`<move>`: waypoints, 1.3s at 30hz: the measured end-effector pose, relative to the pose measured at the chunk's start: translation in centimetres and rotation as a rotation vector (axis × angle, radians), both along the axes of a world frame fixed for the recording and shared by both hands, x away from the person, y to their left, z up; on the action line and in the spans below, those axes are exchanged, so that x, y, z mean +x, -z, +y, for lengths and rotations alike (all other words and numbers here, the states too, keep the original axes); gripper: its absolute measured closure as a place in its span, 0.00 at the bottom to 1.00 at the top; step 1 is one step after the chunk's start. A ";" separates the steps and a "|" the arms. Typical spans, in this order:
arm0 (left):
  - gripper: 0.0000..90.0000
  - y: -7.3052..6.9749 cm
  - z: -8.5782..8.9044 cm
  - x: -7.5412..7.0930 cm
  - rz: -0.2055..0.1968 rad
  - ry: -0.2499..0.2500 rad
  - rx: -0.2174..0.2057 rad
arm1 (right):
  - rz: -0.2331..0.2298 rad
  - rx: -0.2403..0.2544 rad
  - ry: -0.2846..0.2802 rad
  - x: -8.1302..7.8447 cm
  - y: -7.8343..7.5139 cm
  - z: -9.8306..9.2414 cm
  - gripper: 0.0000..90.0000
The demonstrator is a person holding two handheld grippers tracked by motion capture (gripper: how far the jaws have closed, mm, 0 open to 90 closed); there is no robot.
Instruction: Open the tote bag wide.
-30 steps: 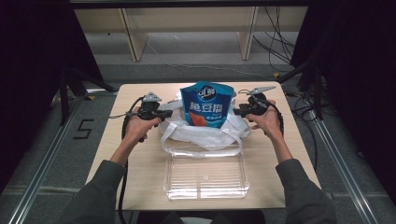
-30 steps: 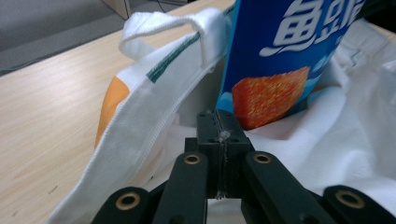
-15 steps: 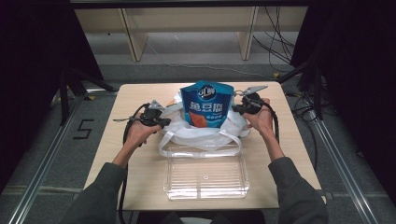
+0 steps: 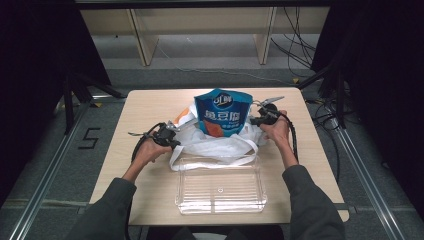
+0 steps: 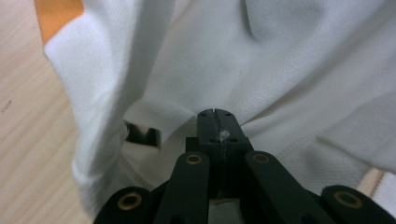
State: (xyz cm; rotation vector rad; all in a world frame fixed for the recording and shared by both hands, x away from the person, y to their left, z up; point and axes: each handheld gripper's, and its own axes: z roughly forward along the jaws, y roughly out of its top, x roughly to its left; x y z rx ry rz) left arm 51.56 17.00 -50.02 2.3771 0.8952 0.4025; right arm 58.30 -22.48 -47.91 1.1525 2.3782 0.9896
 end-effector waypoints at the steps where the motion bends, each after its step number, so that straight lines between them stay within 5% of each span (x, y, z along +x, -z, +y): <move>1: 1.00 0.1 0.0 -0.2 -0.006 -0.006 -0.002 | 0.042 -0.005 0.006 -0.1 0.4 0.2 0.98; 5: 1.00 -0.5 0.0 -0.4 -0.001 0.008 0.010 | 0.032 -0.006 0.002 0.3 1.7 0.7 0.98; 6: 0.99 -0.8 0.1 -0.4 -0.002 0.005 0.002 | 0.051 0.019 0.014 0.2 1.3 0.5 0.97; 9: 0.97 -2.3 0.2 -0.7 -0.034 0.009 -0.030 | -0.016 0.083 0.063 0.0 -0.1 -0.8 0.78; 10: 0.96 -3.0 0.3 -0.7 -0.032 0.021 -0.043 | 0.013 0.126 0.094 -0.4 -1.0 -1.2 0.76; 14: 0.93 -5.7 -0.3 -0.8 -0.085 0.008 -0.170 | -0.058 0.201 0.024 -1.4 -3.9 -2.4 0.76; 16: 0.94 -6.5 -0.9 -0.5 -0.107 0.031 -0.151 | -0.084 0.218 0.002 -2.2 -4.7 -2.3 0.76; 19: 0.95 -6.9 -1.3 0.9 -0.124 -0.003 -0.154 | -0.136 0.236 -0.027 -3.3 -5.8 -2.1 0.78; 21: 0.96 -7.2 -1.8 1.8 -0.125 -0.025 -0.177 | -0.141 0.224 -0.089 -4.0 -6.2 -1.8 0.90; 24: 0.97 -7.1 -2.6 3.3 -0.119 -0.045 -0.157 | -0.045 0.190 -0.198 -5.3 -4.8 -0.6 0.99; 26: 0.98 -6.9 -2.8 4.1 -0.110 -0.072 -0.158 | -0.014 0.106 -0.200 -5.5 -3.4 -0.5 1.00; 32: 0.99 -4.3 -2.5 6.6 -0.022 -0.178 -0.149 | 0.049 0.001 -0.212 -5.9 0.7 -1.1 1.00; 36: 0.99 -2.3 -2.1 7.5 0.042 -0.218 -0.155 | 0.094 0.022 -0.209 -5.8 1.7 -1.7 1.00; 37: 0.99 -1.9 -2.2 7.5 0.051 -0.214 -0.128 | 0.100 0.024 -0.208 -5.9 1.7 -1.7 1.00; 39: 0.99 -1.2 -2.1 7.6 0.078 -0.216 -0.140 | 0.083 0.024 -0.197 -6.0 2.0 -1.4 1.00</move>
